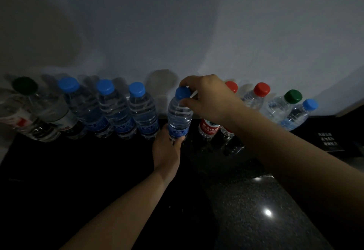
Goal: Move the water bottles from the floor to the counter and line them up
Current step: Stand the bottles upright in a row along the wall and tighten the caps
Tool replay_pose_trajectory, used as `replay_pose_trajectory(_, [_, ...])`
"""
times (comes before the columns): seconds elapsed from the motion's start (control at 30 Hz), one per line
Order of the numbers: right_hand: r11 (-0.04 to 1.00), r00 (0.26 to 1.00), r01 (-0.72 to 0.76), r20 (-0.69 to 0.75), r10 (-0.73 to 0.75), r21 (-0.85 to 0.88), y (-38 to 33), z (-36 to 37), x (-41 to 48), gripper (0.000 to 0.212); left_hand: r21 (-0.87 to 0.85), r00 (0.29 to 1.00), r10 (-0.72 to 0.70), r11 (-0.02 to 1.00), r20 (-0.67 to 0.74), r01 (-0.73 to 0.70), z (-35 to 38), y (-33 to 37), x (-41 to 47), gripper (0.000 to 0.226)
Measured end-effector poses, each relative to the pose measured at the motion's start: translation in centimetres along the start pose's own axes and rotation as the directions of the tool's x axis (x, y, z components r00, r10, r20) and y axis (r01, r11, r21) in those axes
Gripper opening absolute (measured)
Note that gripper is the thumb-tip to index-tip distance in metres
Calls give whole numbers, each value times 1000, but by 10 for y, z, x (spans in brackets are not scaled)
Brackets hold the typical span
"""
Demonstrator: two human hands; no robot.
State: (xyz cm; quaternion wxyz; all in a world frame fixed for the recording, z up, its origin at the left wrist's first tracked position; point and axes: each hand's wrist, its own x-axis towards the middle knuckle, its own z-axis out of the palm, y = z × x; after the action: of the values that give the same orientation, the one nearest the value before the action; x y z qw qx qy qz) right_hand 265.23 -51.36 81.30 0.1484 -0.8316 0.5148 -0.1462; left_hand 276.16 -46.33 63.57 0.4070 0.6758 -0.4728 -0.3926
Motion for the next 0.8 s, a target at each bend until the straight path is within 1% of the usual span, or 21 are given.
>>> replay_pose_trajectory(0.03, [1000,1000,0,-6,0,-2,-1,0,1,34,-18,999,-38,999,-19,38,0,0,0,34])
replay_pose_trajectory(0.07, [1000,1000,-1,-10,1,-2,-2,0,2,34,0,997,-67,998,-35,67,-1,0,0,30])
replay_pose_trajectory(0.13, [1000,1000,-2,-13,2,6,-3,1,5,34,65,995,-82,994,-51,85,-2,-3,0,33])
replay_pose_trajectory(0.2, [1000,1000,3,-13,-3,7,-4,2,7,35,56,996,-82,995,-47,84,-3,-4,2,35])
replay_pose_trajectory(0.33, [1000,1000,10,-22,-10,5,-4,3,9,35,24,995,-78,997,-57,80,-3,-2,5,29])
replay_pose_trajectory(0.43, [1000,1000,19,-25,-19,8,-6,4,10,36,62,993,-77,995,-87,83,-6,-3,8,24])
replay_pose_trajectory(0.5, [1000,1000,18,-21,-18,5,-6,5,12,36,55,992,-89,994,-89,95,-7,-3,9,20])
replay_pose_trajectory(0.73, [1000,999,14,-30,-14,-11,-7,5,16,37,38,995,-73,996,-72,76,-9,-4,11,24])
replay_pose_trajectory(0.8, [1000,999,17,-36,-18,-14,-7,5,16,36,1,995,-77,997,-59,77,-8,-3,11,23])
